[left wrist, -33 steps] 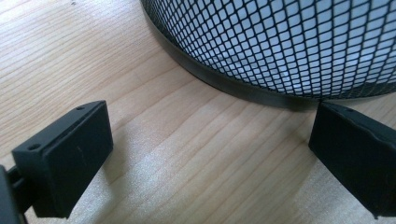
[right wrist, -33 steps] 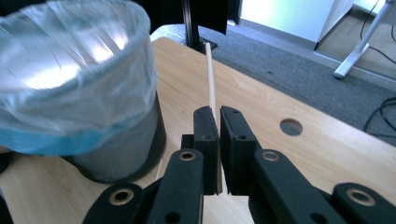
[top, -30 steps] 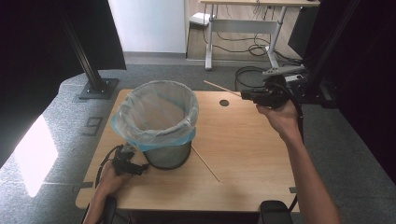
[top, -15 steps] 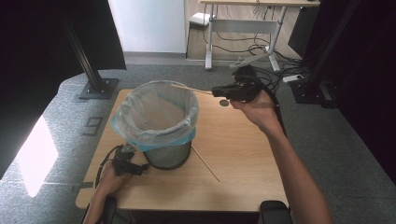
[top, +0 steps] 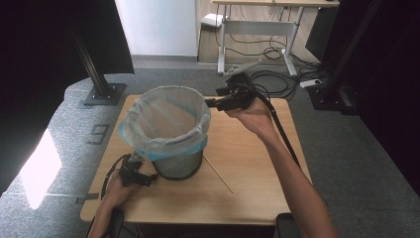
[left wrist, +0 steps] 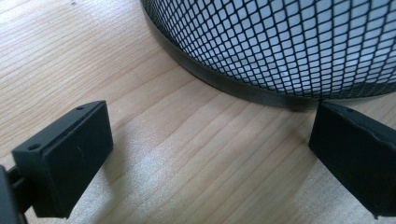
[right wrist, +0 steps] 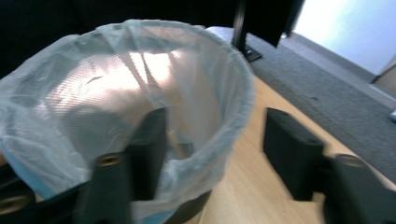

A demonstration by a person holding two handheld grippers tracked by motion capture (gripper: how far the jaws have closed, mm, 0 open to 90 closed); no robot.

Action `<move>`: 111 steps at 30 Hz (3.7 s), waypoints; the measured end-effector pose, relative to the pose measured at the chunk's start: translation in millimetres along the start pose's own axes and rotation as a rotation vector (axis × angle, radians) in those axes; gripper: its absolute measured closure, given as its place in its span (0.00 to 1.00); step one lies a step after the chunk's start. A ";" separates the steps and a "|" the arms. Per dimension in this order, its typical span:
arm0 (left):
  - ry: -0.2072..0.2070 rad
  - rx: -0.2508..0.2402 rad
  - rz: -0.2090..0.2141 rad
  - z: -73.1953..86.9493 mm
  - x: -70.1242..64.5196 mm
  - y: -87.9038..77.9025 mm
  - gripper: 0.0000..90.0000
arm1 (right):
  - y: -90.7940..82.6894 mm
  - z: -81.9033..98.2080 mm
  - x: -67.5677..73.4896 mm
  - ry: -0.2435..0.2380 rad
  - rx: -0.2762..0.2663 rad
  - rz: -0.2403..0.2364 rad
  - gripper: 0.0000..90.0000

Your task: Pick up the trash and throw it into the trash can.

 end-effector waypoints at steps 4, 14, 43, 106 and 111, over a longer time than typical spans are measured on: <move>0.000 0.000 0.000 -0.1 0.0 0.0 0.00 | -16.5 5.4 -5.0 -0.013 -0.045 0.055 0.24; 0.000 0.001 -0.002 -0.1 0.0 0.2 0.00 | -32.9 69.4 -7.4 -0.035 -0.037 0.102 0.22; 0.003 0.003 -0.001 0.1 0.1 -0.1 0.00 | 60.6 280.8 12.7 0.091 0.162 0.075 0.20; -0.005 -0.002 -0.003 -0.4 -0.3 0.3 0.00 | -17.9 211.0 -40.7 0.252 0.066 0.117 0.94; -0.005 -0.002 -0.002 -0.4 -0.3 0.3 0.00 | -30.6 181.1 -41.2 0.234 0.042 0.108 0.94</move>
Point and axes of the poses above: each handheld gripper's, and its own axes: y roughly forward along the jaws, z roughly out of its underside, x roughly to its left, the point moved 9 cm from there along y, roughly forward along the jaws, and after that the axes turned 10 degrees about -z, right-handed, at the moved point
